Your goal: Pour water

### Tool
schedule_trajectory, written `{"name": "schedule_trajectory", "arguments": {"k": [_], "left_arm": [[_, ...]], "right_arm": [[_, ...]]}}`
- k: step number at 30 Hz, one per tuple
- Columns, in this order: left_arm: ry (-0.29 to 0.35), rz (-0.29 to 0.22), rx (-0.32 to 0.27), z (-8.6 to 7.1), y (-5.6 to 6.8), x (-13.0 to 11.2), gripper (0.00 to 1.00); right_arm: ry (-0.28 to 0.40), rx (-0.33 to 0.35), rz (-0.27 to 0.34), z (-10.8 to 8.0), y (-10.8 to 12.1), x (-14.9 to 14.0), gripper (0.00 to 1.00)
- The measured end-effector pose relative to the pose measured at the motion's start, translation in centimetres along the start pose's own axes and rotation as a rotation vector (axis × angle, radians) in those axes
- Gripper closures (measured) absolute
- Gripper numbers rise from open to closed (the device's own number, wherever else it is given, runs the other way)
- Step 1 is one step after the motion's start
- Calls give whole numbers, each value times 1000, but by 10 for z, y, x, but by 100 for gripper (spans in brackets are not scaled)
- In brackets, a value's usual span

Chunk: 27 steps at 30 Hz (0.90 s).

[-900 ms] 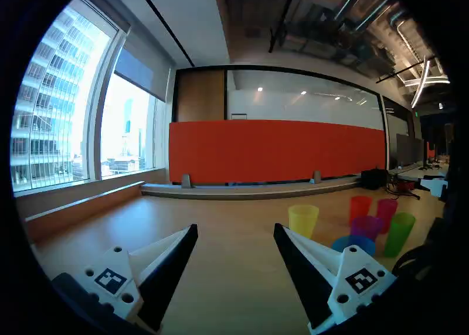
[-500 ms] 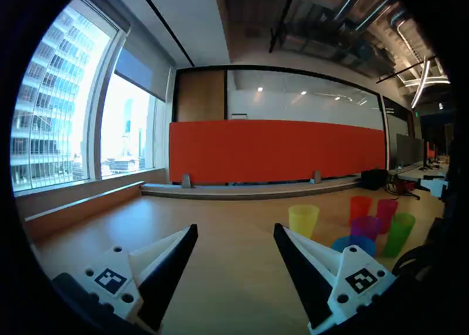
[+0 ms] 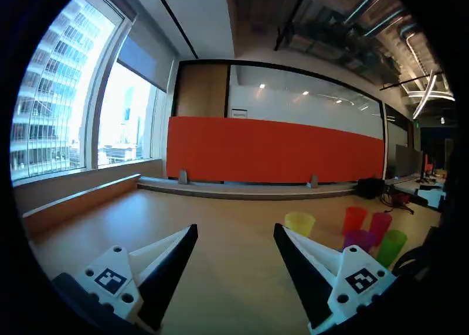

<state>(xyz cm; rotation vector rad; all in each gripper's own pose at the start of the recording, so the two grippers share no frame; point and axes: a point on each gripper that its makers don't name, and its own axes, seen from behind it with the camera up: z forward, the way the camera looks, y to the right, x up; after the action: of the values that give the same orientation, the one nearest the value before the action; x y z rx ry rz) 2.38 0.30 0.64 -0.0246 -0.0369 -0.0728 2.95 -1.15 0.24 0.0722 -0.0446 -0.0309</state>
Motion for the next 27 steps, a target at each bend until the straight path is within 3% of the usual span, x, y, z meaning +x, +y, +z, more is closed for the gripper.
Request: {"name": "schedule_trajectory", "arguments": {"k": [9,17,27], "left_arm": [[6,-7,-54,7,8,61,4],[-54,-6,-77,23,11,99,4],[-2,5,-136,34,26,173,4]], "right_arm": [[14,22,3,9,7,73,0],[8,59,26,18,2,121,0],[30,93,19,22,-4,180,0]]}}
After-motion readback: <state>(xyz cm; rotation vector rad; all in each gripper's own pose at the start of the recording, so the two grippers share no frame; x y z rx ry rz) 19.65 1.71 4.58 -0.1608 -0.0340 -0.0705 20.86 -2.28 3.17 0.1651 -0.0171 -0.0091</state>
